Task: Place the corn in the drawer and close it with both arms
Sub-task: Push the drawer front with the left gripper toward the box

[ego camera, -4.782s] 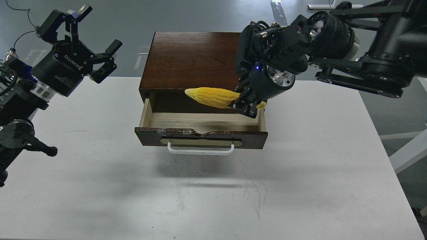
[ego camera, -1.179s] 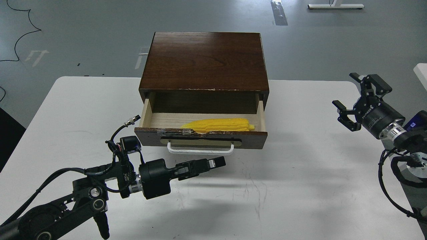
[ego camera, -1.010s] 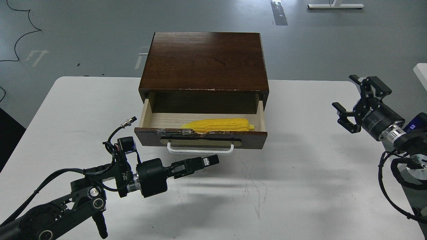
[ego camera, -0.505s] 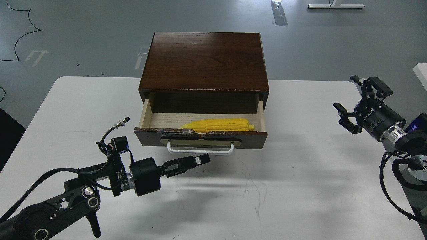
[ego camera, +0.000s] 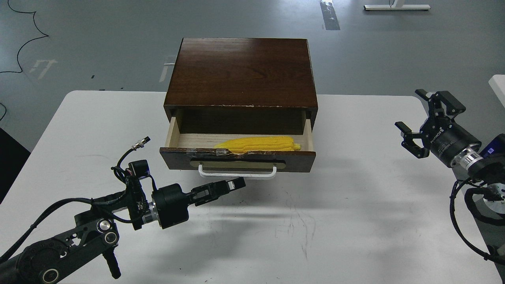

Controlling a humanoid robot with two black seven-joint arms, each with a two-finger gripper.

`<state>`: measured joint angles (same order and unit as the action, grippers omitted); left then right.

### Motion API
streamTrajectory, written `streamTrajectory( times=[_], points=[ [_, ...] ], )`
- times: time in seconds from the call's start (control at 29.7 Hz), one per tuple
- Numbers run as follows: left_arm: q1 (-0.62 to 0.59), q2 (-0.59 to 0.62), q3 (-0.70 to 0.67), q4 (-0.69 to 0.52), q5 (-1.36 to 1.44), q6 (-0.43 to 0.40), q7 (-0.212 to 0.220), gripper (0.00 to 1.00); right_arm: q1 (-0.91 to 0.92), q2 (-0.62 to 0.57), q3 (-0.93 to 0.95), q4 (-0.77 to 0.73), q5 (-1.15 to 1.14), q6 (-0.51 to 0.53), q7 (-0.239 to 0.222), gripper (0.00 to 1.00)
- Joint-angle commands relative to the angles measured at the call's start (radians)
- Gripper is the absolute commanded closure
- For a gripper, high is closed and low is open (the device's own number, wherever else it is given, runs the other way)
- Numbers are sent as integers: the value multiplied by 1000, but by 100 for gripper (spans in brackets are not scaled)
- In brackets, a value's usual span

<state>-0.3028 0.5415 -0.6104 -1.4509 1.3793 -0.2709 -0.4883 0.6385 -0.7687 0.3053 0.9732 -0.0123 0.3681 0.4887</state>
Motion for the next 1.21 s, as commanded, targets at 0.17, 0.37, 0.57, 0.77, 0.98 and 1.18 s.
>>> streamTrajectory(
  times=[0.17,0.37,0.57,0.77,0.98,1.18],
  points=[
    [-6,-3,3,17,1,36,0,100,-10,0,0,1,0,2,0,0],
    [-10,-3,3,33,1,42,0,100,-13,0,0,1,0,0,0,0],
    [-12,-8,4,50,1,67,0,100,-16,-1,0,7,0,0,0,0],
    [-18,-8,5,64,1,90,0,100,-17,-1,0,7,0,0,0,0],
    [-24,-11,1,81,1,93,0,100,-22,-1,0,7,-1,0,0,0],
    [-56,-12,6,106,1,94,0,100,-26,-1,0,7,-2,0,0,0]
  ],
)
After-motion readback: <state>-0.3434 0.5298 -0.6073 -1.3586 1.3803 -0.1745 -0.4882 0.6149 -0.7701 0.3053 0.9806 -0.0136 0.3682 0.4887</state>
